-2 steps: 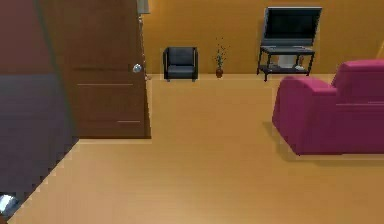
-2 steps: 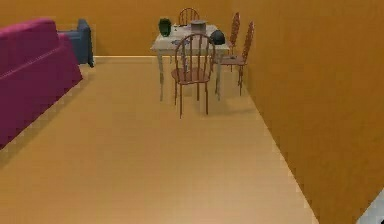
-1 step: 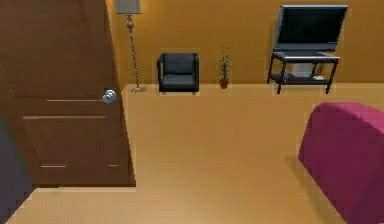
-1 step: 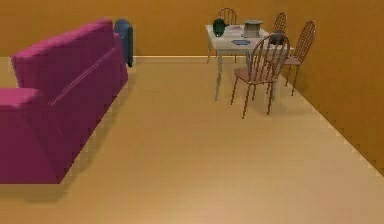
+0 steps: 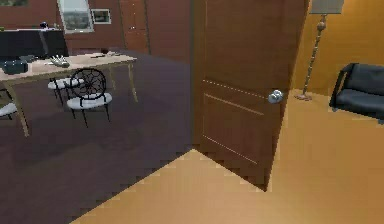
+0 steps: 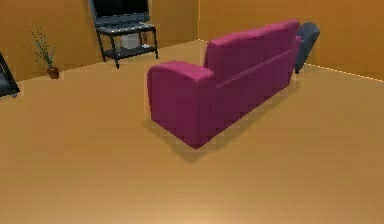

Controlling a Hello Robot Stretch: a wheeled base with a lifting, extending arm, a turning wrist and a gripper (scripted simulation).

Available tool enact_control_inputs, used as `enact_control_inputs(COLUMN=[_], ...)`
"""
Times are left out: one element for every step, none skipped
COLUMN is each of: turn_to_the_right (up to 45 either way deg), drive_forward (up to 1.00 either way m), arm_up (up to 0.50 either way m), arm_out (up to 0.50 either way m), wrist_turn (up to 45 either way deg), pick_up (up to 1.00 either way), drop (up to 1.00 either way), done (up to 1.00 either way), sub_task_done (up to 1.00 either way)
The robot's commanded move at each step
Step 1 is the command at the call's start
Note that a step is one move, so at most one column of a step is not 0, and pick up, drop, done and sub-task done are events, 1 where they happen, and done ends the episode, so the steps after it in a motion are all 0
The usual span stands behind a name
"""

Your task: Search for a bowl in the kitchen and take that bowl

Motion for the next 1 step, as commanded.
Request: enact_control_inputs(turn_to_the_right=[-21.0], drive_forward=[0.0], arm_up=[0.0], arm_out=[0.0], wrist_turn=[0.0], pick_up=[0.0], drop=[0.0], done=[0.0], sub_task_done=[0.0])
